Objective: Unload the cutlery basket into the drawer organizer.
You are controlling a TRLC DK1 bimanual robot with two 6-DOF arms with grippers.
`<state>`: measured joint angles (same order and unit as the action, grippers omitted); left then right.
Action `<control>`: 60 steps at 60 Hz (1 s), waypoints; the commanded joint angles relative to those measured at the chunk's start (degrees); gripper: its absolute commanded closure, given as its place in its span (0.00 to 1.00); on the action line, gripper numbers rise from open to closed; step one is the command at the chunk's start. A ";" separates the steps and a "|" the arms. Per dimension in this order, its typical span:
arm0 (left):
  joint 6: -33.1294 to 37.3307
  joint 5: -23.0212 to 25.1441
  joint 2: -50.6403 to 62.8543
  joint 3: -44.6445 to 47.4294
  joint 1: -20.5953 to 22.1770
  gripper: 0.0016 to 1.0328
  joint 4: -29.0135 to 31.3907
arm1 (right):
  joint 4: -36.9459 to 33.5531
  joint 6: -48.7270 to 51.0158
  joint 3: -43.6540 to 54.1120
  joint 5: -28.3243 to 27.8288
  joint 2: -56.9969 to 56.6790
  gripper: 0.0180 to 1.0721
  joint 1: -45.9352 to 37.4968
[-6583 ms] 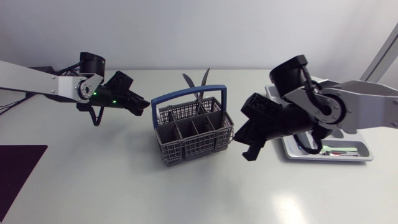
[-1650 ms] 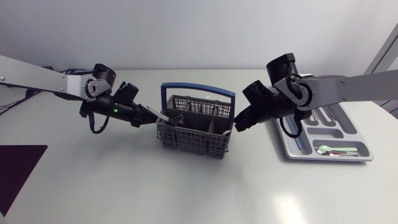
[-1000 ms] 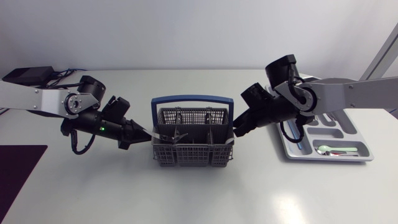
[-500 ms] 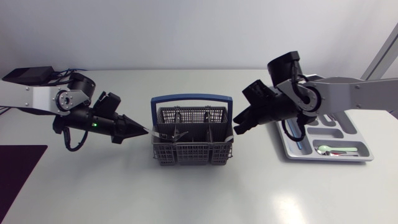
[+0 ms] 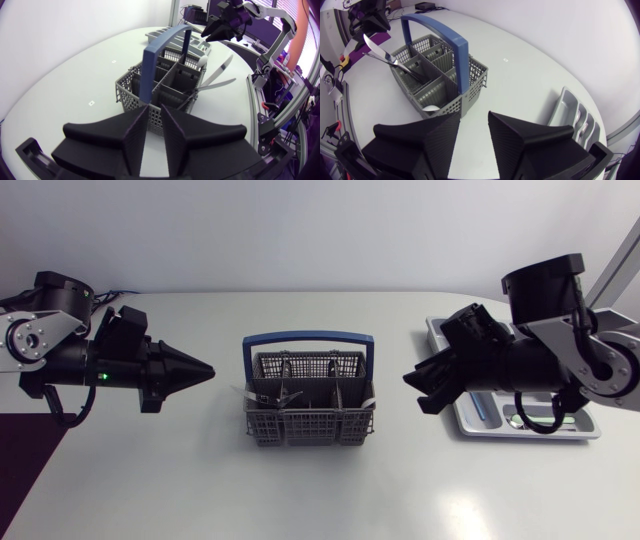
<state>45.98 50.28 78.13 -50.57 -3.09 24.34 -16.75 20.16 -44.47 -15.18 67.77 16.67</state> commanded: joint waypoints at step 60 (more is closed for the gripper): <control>8.08 -2.91 -9.22 12.25 4.85 0.76 -2.10 | 16.75 9.46 -2.82 -9.34 14.94 0.53 21.57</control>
<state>52.07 47.46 67.61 -40.03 1.69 22.81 -1.32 28.38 -45.74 -24.21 81.03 37.21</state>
